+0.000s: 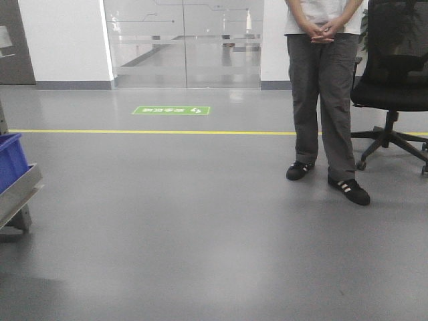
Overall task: Fetch blue bin and place on conveyor start
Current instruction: 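Hold the bin with both grippers while the base drives to the conveyor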
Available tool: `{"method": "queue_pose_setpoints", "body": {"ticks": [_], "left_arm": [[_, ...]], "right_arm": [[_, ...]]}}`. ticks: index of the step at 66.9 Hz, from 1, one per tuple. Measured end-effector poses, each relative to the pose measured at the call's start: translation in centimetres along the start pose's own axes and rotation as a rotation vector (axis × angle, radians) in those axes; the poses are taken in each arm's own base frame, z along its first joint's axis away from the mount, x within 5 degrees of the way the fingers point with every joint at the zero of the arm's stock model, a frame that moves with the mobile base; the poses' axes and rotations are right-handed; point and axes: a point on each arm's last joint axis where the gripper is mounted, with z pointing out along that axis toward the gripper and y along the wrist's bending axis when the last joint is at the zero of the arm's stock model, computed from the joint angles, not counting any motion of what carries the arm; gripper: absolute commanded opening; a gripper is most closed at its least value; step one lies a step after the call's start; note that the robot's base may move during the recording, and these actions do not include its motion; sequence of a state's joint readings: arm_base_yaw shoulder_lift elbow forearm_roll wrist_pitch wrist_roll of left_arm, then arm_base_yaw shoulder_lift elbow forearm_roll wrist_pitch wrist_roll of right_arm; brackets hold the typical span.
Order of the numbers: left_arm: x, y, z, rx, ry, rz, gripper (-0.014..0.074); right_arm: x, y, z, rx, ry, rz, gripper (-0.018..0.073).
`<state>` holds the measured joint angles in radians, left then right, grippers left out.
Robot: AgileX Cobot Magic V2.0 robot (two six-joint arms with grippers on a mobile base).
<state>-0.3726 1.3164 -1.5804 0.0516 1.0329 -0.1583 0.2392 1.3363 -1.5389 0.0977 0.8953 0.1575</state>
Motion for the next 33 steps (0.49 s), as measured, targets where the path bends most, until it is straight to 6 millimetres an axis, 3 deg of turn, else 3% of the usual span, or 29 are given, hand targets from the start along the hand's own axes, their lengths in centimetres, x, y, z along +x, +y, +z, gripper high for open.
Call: {"method": "queue_pose_setpoints", "body": {"ticks": [33], "left_arm": [[0.00, 0.02, 0.00, -0.003, 0.000, 0.002, -0.0111]], "right_arm": [[-0.02, 0.00, 0.00, 0.000, -0.002, 0.000, -0.0153]]}}
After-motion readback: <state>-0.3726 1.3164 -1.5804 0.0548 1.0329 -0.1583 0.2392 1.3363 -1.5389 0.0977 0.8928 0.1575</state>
